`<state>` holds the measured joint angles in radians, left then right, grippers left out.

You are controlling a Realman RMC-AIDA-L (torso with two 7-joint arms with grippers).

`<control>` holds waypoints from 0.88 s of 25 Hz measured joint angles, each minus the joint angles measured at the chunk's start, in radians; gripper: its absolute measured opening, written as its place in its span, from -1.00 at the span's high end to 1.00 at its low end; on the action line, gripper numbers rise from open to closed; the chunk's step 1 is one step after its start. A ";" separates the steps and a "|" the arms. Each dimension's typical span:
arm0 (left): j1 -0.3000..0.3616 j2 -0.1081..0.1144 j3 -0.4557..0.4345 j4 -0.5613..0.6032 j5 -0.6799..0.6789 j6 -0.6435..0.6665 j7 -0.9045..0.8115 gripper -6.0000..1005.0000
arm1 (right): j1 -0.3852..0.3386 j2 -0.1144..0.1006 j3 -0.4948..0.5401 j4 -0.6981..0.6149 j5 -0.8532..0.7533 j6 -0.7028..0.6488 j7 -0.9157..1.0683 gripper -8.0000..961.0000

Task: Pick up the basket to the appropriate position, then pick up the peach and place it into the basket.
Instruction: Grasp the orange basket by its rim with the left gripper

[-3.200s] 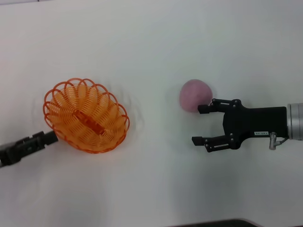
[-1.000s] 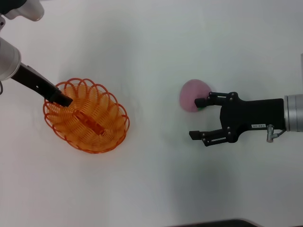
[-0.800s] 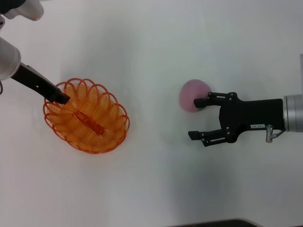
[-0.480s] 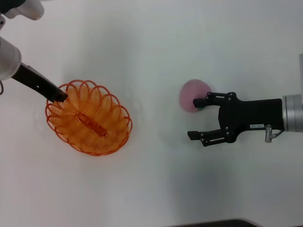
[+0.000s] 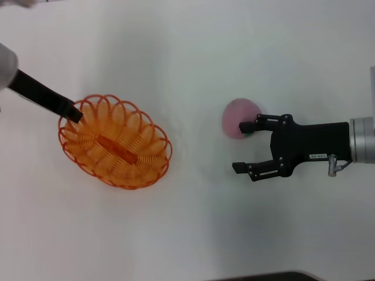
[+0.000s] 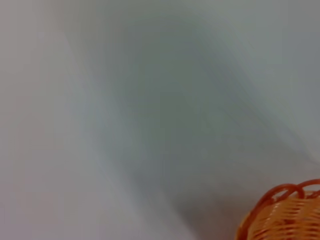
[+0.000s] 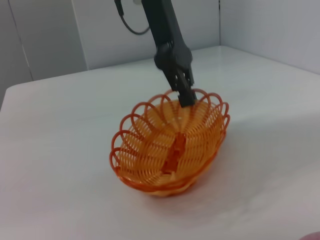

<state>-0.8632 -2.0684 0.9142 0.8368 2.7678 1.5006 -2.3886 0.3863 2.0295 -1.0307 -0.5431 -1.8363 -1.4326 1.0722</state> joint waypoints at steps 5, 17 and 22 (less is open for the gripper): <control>-0.026 0.053 -0.169 -0.073 0.000 0.058 -0.135 0.79 | -0.003 0.000 0.004 0.000 0.000 -0.002 0.000 -0.93; 0.024 0.033 -0.372 -0.080 -0.019 0.107 -0.177 0.81 | -0.004 0.001 0.008 0.000 0.000 -0.005 0.000 -0.93; 0.025 0.033 -0.368 -0.079 -0.021 0.106 -0.179 0.81 | -0.003 0.002 0.008 0.000 0.000 -0.007 0.000 -0.93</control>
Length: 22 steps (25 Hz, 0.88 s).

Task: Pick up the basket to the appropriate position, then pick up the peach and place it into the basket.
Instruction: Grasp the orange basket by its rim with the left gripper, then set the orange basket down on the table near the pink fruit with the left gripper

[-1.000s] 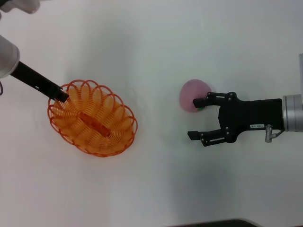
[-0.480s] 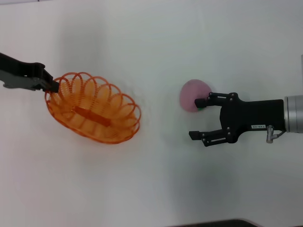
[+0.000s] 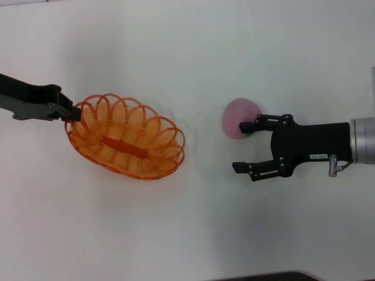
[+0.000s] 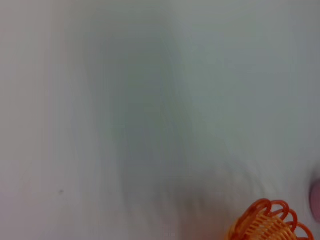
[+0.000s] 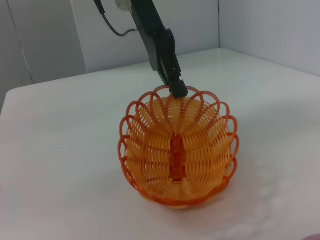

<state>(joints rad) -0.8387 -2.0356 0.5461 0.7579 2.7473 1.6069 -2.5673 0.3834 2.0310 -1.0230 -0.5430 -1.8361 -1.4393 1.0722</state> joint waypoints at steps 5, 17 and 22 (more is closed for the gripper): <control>0.019 0.011 -0.030 -0.003 -0.076 0.028 -0.016 0.81 | -0.004 0.000 0.000 0.000 0.000 0.003 0.000 -0.92; 0.122 -0.009 -0.058 -0.003 -0.222 0.072 -0.031 0.82 | -0.006 0.002 0.000 0.000 0.000 0.002 0.000 -0.92; 0.178 -0.059 -0.055 0.036 -0.244 0.045 -0.035 0.82 | -0.006 0.002 0.000 0.000 0.000 0.001 0.001 -0.92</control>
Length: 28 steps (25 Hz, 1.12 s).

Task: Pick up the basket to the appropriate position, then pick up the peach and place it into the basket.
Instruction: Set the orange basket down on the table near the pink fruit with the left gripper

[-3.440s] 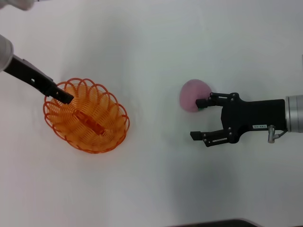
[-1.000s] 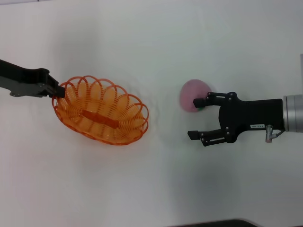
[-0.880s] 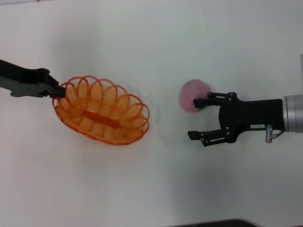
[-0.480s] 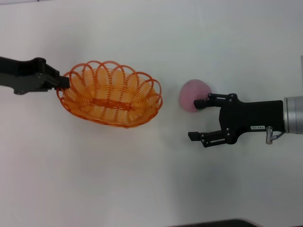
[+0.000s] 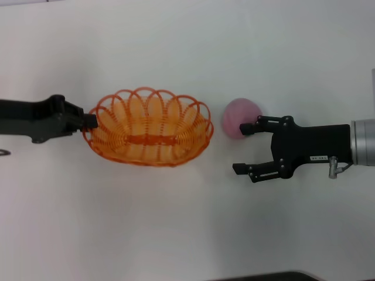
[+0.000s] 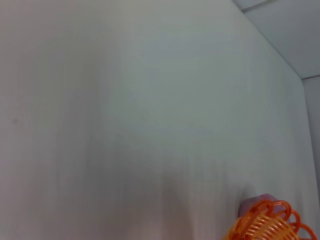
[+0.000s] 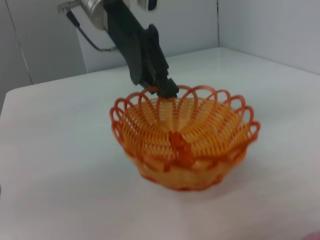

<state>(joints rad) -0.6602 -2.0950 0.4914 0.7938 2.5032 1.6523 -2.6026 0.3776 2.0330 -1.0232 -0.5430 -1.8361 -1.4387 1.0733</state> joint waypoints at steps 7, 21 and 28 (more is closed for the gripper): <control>0.040 -0.062 0.003 0.042 -0.009 -0.035 -0.009 0.82 | 0.001 0.001 0.000 0.000 0.000 0.000 0.000 -0.93; 0.067 -0.073 0.014 0.003 -0.049 -0.123 0.002 0.82 | -0.002 0.003 -0.001 0.000 0.000 0.001 0.000 -0.92; 0.075 -0.074 0.018 0.003 -0.068 -0.133 0.005 0.81 | -0.002 0.003 -0.003 0.000 0.000 0.002 0.001 -0.92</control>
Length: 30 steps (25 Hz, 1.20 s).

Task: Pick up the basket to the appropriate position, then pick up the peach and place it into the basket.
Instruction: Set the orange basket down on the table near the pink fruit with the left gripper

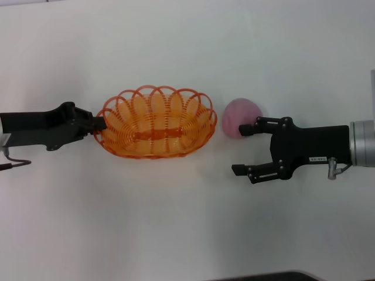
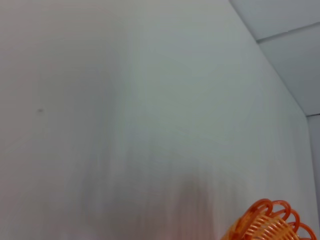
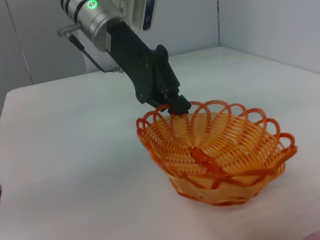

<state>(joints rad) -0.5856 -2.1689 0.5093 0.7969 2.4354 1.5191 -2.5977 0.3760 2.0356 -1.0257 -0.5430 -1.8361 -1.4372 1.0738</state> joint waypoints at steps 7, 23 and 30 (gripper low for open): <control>0.012 0.006 0.001 -0.006 -0.048 0.004 0.008 0.69 | 0.002 0.000 -0.003 0.000 0.000 0.001 0.000 -0.92; 0.046 0.022 0.010 -0.027 -0.107 0.012 0.047 -0.25 | 0.007 0.000 -0.004 0.000 0.000 -0.003 0.000 -0.92; 0.055 0.086 -0.002 -0.019 -0.103 0.069 0.212 -0.73 | 0.006 0.002 -0.003 0.000 0.000 -0.005 0.000 -0.92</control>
<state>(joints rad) -0.5306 -2.0825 0.5073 0.7775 2.3328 1.5884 -2.3862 0.3819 2.0373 -1.0284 -0.5430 -1.8362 -1.4418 1.0737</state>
